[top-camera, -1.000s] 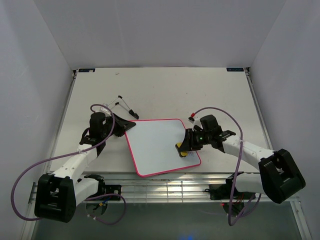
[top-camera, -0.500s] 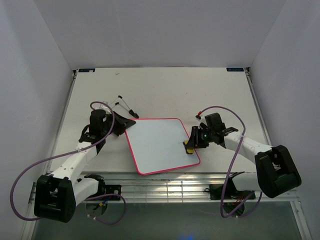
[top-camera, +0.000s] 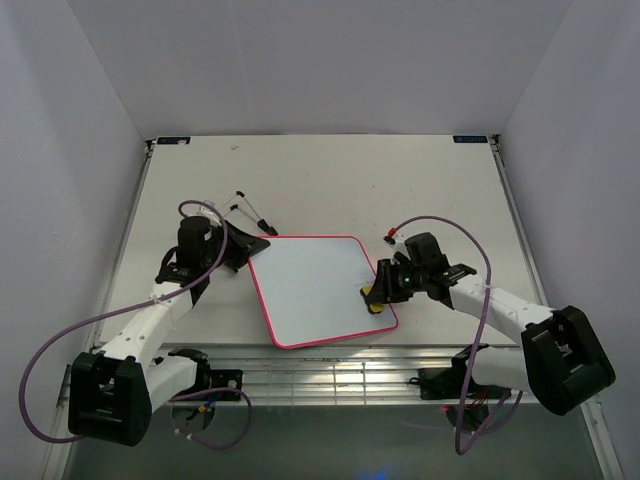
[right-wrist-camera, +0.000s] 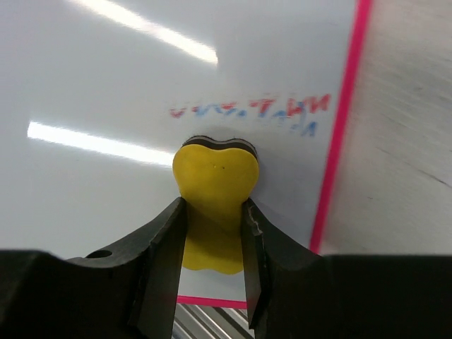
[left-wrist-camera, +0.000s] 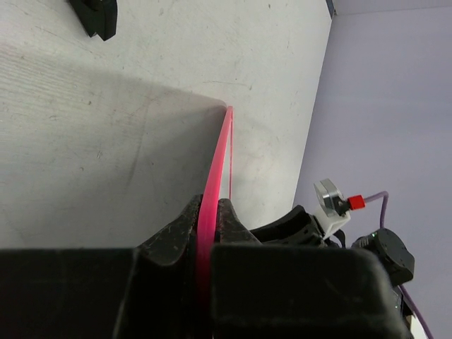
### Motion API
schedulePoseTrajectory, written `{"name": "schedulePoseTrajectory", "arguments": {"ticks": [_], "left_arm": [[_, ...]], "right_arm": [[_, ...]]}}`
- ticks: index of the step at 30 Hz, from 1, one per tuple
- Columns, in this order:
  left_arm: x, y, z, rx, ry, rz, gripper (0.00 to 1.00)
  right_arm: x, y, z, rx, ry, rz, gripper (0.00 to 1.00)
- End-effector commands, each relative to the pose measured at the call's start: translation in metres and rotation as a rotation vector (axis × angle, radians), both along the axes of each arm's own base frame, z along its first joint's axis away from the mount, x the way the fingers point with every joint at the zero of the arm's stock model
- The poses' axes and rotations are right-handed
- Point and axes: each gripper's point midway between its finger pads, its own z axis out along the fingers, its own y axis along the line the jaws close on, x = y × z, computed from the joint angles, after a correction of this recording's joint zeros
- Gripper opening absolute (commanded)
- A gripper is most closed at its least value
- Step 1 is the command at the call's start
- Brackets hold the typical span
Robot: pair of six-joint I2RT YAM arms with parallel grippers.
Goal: Erase the whiteboard
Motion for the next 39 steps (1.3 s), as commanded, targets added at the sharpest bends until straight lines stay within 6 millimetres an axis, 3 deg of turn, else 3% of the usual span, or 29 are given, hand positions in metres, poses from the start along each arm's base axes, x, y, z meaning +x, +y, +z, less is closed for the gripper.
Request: {"name": "schedulePoseTrajectory", "arguments": {"ticks": [1,4,7,12,16,21,30,39], "left_arm": [[0.000,0.055,-0.063,0.283,0.103,0.192,0.00],[-0.001,0.056,-0.066,0.283,0.109,0.197,0.00],[-0.001,0.057,-0.068,0.288,0.114,0.199,0.00],[0.000,0.054,-0.067,0.288,0.101,0.180,0.00],[-0.001,0.051,-0.068,0.286,0.105,0.154,0.00],[-0.001,0.054,-0.059,0.293,0.084,0.167,0.00],[0.007,0.065,-0.052,0.350,0.109,0.163,0.00],[0.010,0.082,-0.045,0.359,0.112,0.195,0.00]], "right_arm": [[-0.060,0.031,0.001,0.081,0.143,0.169,0.23],[-0.069,0.051,0.012,0.115,0.133,0.208,0.23],[-0.070,0.056,0.012,0.090,0.127,0.209,0.23],[-0.055,0.020,-0.019,-0.031,0.164,0.064,0.23],[-0.061,-0.016,-0.048,-0.099,0.249,-0.049,0.24],[-0.061,-0.040,-0.067,-0.159,0.284,-0.161,0.24],[-0.050,-0.047,-0.063,-0.195,0.268,-0.175,0.23],[-0.056,-0.053,-0.060,-0.225,0.265,-0.130,0.22]]}}
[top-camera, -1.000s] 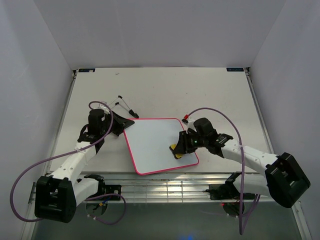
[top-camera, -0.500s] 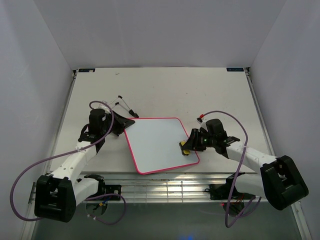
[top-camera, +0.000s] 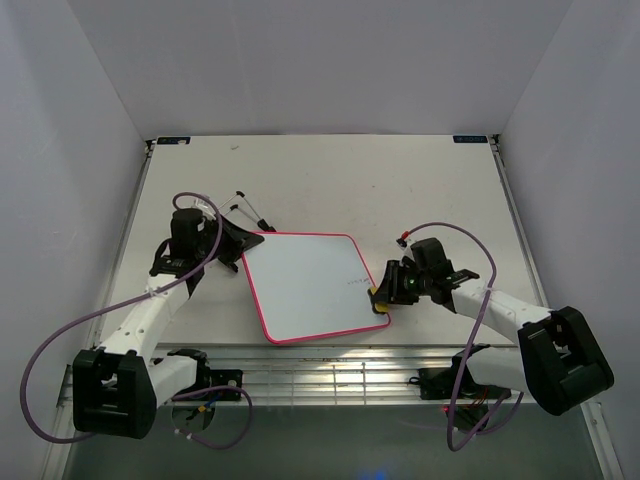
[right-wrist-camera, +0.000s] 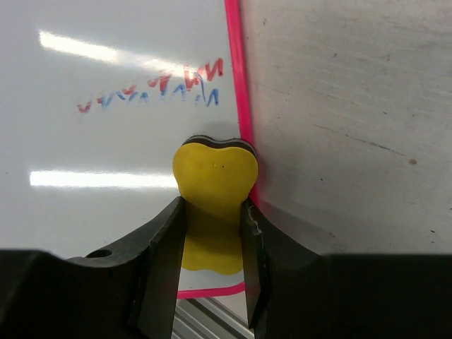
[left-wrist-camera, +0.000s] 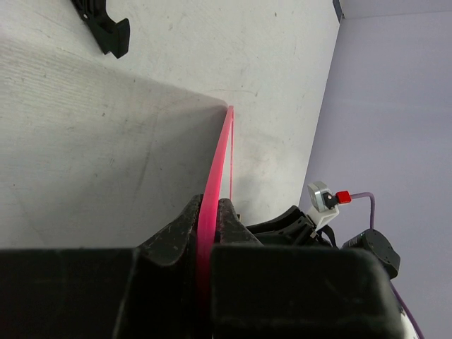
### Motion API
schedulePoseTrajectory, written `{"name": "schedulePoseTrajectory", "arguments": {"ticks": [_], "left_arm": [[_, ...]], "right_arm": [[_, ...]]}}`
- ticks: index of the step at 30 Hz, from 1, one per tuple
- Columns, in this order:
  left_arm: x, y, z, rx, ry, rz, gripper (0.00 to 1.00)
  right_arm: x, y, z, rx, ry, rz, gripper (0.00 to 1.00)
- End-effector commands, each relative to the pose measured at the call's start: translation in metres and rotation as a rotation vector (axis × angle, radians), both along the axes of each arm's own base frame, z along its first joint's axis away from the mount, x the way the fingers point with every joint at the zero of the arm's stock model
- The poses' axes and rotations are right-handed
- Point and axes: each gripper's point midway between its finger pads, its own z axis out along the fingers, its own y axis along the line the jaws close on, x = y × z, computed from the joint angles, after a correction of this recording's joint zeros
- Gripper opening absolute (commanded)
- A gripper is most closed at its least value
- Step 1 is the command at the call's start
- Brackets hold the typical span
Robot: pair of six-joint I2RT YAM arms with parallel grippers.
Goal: Erase the whiteboard
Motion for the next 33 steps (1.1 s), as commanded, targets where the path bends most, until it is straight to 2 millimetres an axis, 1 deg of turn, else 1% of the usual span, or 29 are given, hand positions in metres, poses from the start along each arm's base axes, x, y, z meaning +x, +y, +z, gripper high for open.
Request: {"name": "schedulePoseTrajectory", "arguments": {"ticks": [1,4,5,6,7,8,9,10,11,14,15,16,17,18,20,22,23,25,26,27,31,33], "left_arm": [[0.003,0.071,-0.050,0.329,0.092,0.202,0.00],[0.002,0.071,-0.049,0.321,0.093,0.192,0.00],[0.002,0.067,-0.048,0.307,0.087,0.172,0.00],[0.003,0.063,-0.048,0.292,0.079,0.161,0.00],[0.002,0.060,-0.049,0.275,0.077,0.147,0.00],[0.000,0.053,-0.050,0.243,0.081,0.123,0.00],[-0.001,0.050,-0.055,0.229,0.085,0.112,0.00],[-0.002,0.048,-0.057,0.219,0.092,0.105,0.00],[-0.004,0.044,-0.062,0.204,0.102,0.088,0.00],[-0.006,0.042,-0.067,0.197,0.110,0.077,0.00],[-0.007,0.042,-0.068,0.199,0.111,0.077,0.00],[-0.008,0.042,-0.069,0.201,0.112,0.077,0.00],[-0.008,0.043,-0.070,0.203,0.113,0.077,0.00],[-0.008,0.043,-0.070,0.204,0.113,0.077,0.00],[-0.009,0.043,-0.071,0.207,0.111,0.080,0.00],[-0.009,0.045,-0.071,0.212,0.110,0.084,0.00],[-0.010,0.045,-0.071,0.212,0.111,0.083,0.00],[-0.010,0.045,-0.071,0.215,0.110,0.083,0.00],[-0.010,0.045,-0.071,0.217,0.111,0.080,0.00],[-0.010,0.045,-0.071,0.219,0.110,0.079,0.00],[-0.010,0.045,-0.071,0.219,0.111,0.078,0.00],[-0.010,0.045,-0.070,0.219,0.110,0.080,0.00]], "right_arm": [[-0.062,-0.040,-0.045,-0.196,0.226,0.046,0.22],[-0.063,-0.034,-0.041,-0.157,0.218,0.074,0.21],[-0.063,-0.028,-0.038,-0.123,0.210,0.093,0.21],[-0.060,-0.013,-0.029,-0.033,0.182,0.142,0.21],[-0.060,-0.006,-0.025,0.008,0.175,0.164,0.20],[-0.060,0.006,-0.014,0.077,0.175,0.202,0.20],[-0.053,0.015,-0.007,0.118,0.145,0.213,0.20],[-0.051,0.020,-0.005,0.134,0.150,0.225,0.20],[-0.045,0.031,0.006,0.168,0.127,0.251,0.20],[-0.039,0.045,0.012,0.171,0.127,0.290,0.20],[-0.031,0.055,0.022,0.180,0.103,0.308,0.20],[-0.030,0.061,0.021,0.181,0.114,0.316,0.20],[-0.032,0.069,0.024,0.182,0.110,0.346,0.20],[-0.024,0.081,0.036,0.194,0.084,0.361,0.20],[-0.026,0.094,0.037,0.187,0.094,0.391,0.20],[-0.019,0.106,0.042,0.185,0.086,0.401,0.20],[-0.017,0.106,0.038,0.163,0.087,0.402,0.20],[-0.011,0.101,0.025,0.105,0.106,0.385,0.20],[-0.009,0.092,0.016,0.064,0.119,0.372,0.20],[-0.008,0.086,0.009,0.049,0.137,0.363,0.20],[-0.003,0.051,-0.019,0.000,0.198,0.287,0.20],[-0.007,0.031,-0.033,-0.039,0.237,0.262,0.20]]}}
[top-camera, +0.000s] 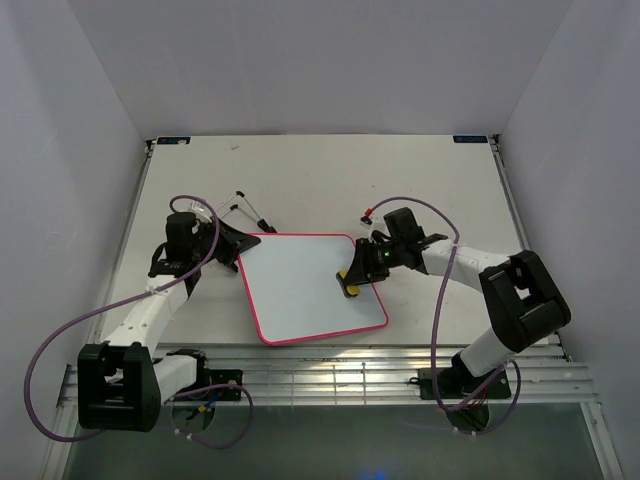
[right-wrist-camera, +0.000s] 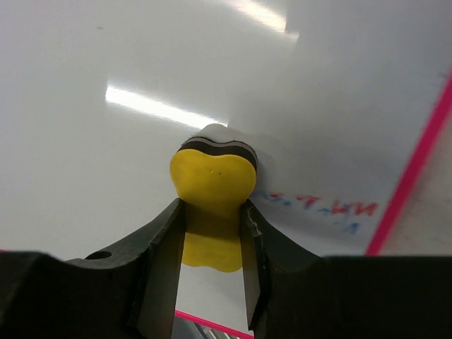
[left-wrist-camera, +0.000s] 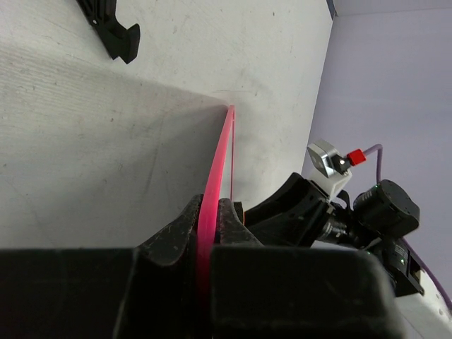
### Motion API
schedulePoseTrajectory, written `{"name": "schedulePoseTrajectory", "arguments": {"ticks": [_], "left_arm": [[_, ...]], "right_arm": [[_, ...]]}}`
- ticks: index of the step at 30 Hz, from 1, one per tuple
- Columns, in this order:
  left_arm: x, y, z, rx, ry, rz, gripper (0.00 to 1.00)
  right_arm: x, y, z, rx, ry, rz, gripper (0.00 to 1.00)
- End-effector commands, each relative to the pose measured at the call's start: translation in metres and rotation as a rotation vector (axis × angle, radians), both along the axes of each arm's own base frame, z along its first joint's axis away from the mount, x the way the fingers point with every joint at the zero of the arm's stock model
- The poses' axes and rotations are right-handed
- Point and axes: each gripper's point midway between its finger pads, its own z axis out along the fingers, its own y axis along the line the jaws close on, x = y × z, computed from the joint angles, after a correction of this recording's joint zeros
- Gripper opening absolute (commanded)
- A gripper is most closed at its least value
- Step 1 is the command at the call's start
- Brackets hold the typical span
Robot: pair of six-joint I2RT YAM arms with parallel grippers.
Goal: Erase the whiteboard
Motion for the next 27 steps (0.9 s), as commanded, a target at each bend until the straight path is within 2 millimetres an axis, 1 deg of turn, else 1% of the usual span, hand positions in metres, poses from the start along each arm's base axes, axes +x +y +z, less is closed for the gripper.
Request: {"name": "schedulePoseTrajectory", "arguments": {"ticks": [1,3,4,6,8,10,15,19,21,22,23,24,25,26,27], "left_arm": [[-0.011,0.037,-0.060,0.254,0.119,0.106,0.00],[-0.011,0.037,-0.059,0.253,0.118,0.109,0.00],[-0.011,0.037,-0.059,0.254,0.115,0.110,0.00],[-0.011,0.038,-0.059,0.255,0.115,0.112,0.00],[-0.012,0.038,-0.059,0.253,0.116,0.112,0.00],[-0.012,0.038,-0.060,0.255,0.115,0.112,0.00],[-0.013,0.037,-0.060,0.254,0.116,0.108,0.00],[-0.014,0.038,-0.061,0.255,0.118,0.109,0.00],[-0.015,0.036,-0.062,0.250,0.119,0.106,0.00],[-0.014,0.037,-0.061,0.246,0.116,0.108,0.00],[-0.015,0.035,-0.062,0.238,0.117,0.108,0.00],[-0.015,0.035,-0.062,0.234,0.119,0.109,0.00],[-0.015,0.035,-0.062,0.230,0.118,0.110,0.00],[-0.014,0.034,-0.061,0.224,0.114,0.108,0.00],[-0.015,0.033,-0.062,0.221,0.116,0.108,0.00]], "right_arm": [[-0.028,-0.062,-0.072,-0.250,0.163,-0.050,0.20],[-0.029,-0.078,-0.082,-0.298,0.173,-0.073,0.20],[-0.026,-0.086,-0.083,-0.303,0.185,-0.096,0.20],[-0.028,-0.094,-0.086,-0.297,0.203,-0.112,0.20],[-0.023,-0.106,-0.087,-0.307,0.212,-0.142,0.20],[-0.019,-0.111,-0.086,-0.302,0.212,-0.161,0.20],[-0.017,-0.110,-0.085,-0.289,0.212,-0.152,0.19],[-0.015,-0.100,-0.074,-0.225,0.192,-0.123,0.19],[-0.015,-0.090,-0.063,-0.172,0.181,-0.097,0.19],[-0.018,-0.082,-0.060,-0.166,0.175,-0.068,0.19],[-0.015,-0.075,-0.053,-0.157,0.158,-0.050,0.19],[-0.016,-0.067,-0.050,-0.157,0.150,-0.022,0.19],[-0.024,-0.054,-0.046,-0.157,0.148,0.028,0.19],[-0.020,-0.041,-0.036,-0.136,0.123,0.051,0.19],[-0.022,-0.029,-0.032,-0.125,0.114,0.078,0.19]]}}
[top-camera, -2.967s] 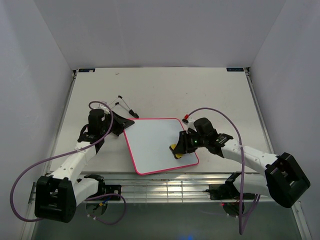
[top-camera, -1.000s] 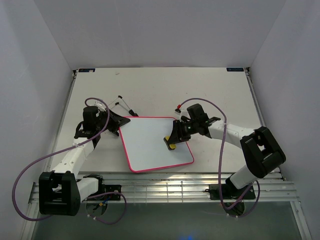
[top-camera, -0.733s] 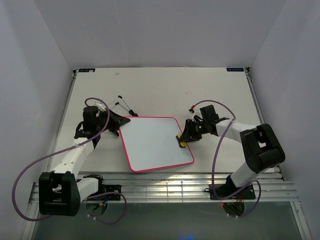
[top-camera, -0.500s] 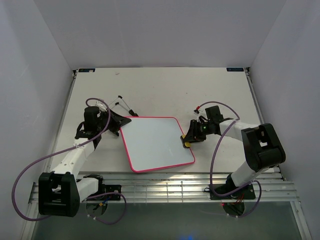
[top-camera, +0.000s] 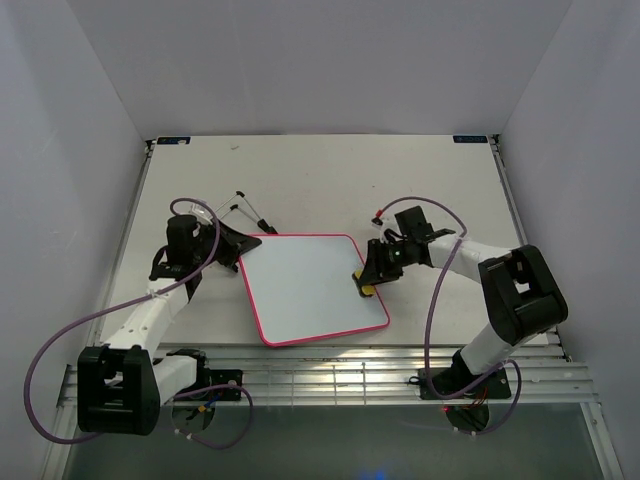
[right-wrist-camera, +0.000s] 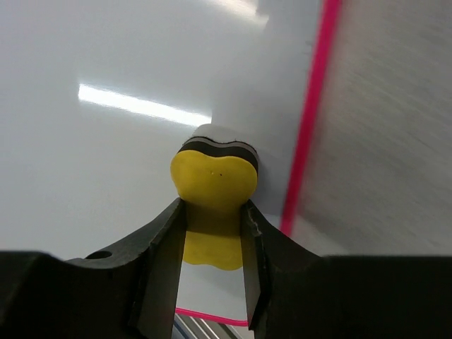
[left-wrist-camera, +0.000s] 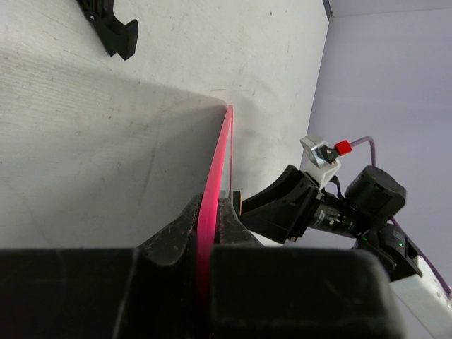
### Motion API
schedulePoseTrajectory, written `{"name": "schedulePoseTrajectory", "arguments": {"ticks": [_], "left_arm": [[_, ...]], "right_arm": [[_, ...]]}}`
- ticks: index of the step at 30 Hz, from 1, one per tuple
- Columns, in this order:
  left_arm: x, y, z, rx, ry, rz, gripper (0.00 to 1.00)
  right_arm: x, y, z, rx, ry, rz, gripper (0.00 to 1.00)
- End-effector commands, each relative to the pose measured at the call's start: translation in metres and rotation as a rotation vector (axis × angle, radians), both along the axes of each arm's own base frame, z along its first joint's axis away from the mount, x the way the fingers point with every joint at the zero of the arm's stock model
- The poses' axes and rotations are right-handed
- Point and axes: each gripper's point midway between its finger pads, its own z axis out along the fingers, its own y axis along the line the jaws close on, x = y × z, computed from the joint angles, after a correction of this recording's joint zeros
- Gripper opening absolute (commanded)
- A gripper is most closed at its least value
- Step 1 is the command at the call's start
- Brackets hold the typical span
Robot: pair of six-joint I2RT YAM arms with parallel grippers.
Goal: Erase the whiteboard
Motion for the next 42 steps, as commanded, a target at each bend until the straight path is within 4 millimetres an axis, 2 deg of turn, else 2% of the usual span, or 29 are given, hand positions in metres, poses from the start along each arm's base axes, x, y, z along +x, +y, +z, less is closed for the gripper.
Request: {"name": "schedulePoseTrajectory", "arguments": {"ticks": [1,3,4,6,7,9,10,11,14,15,18,19,22,25,27,30,34,36,38,39,41,42], "left_arm": [[-0.012,0.036,-0.062,0.230,0.125,0.103,0.00],[-0.012,0.033,-0.060,0.221,0.120,0.095,0.00],[-0.012,0.033,-0.060,0.220,0.118,0.096,0.00],[-0.012,0.033,-0.059,0.220,0.113,0.094,0.00],[-0.012,0.033,-0.058,0.222,0.109,0.093,0.00],[-0.012,0.033,-0.056,0.220,0.105,0.092,0.00],[-0.012,0.033,-0.055,0.220,0.098,0.092,0.00],[-0.012,0.033,-0.054,0.219,0.095,0.091,0.00],[-0.013,0.032,-0.052,0.216,0.087,0.088,0.00],[-0.013,0.033,-0.052,0.216,0.087,0.089,0.00],[-0.015,0.031,-0.052,0.212,0.086,0.083,0.00],[-0.015,0.031,-0.051,0.210,0.085,0.083,0.00],[-0.016,0.030,-0.050,0.208,0.076,0.078,0.00],[-0.017,0.030,-0.050,0.209,0.075,0.076,0.00],[-0.017,0.030,-0.051,0.208,0.081,0.074,0.00],[-0.019,0.030,-0.054,0.208,0.087,0.073,0.00],[-0.018,0.030,-0.051,0.204,0.079,0.076,0.00],[-0.016,0.030,-0.050,0.206,0.074,0.078,0.00],[-0.015,0.030,-0.048,0.207,0.070,0.080,0.00],[-0.015,0.031,-0.048,0.207,0.073,0.082,0.00],[-0.015,0.031,-0.048,0.205,0.074,0.087,0.00],[-0.014,0.031,-0.048,0.204,0.074,0.090,0.00]], "right_arm": [[-0.049,0.045,0.005,-0.014,0.084,0.182,0.19],[-0.049,0.076,0.022,0.018,0.048,0.232,0.19],[-0.062,0.096,0.027,0.026,0.037,0.289,0.19],[-0.060,0.125,0.043,0.033,0.001,0.318,0.19],[-0.071,0.139,0.047,0.028,-0.006,0.358,0.19],[-0.073,0.151,0.048,-0.004,-0.018,0.371,0.19],[-0.071,0.161,0.056,0.008,-0.040,0.382,0.19],[-0.069,0.161,0.055,-0.005,-0.046,0.374,0.19],[-0.053,0.151,0.039,-0.057,-0.045,0.339,0.19],[-0.048,0.143,0.028,-0.082,-0.022,0.329,0.19],[-0.019,0.102,-0.008,-0.192,0.021,0.233,0.19],[-0.004,0.083,-0.017,-0.223,0.033,0.181,0.19],[0.014,0.043,-0.044,-0.304,0.073,0.106,0.18],[0.025,0.030,-0.051,-0.312,0.091,0.085,0.18],[0.032,0.031,-0.049,-0.320,0.083,0.086,0.17],[0.033,0.050,-0.032,-0.258,0.059,0.111,0.16],[0.012,0.088,-0.006,-0.155,0.018,0.200,0.16],[0.002,0.108,0.017,-0.056,-0.002,0.226,0.17],[-0.015,0.123,0.029,-0.038,-0.024,0.267,0.17],[-0.031,0.136,0.040,-0.024,-0.038,0.307,0.16],[-0.043,0.153,0.055,-0.008,-0.078,0.343,0.17],[-0.064,0.167,0.063,0.002,-0.088,0.387,0.17]]}}
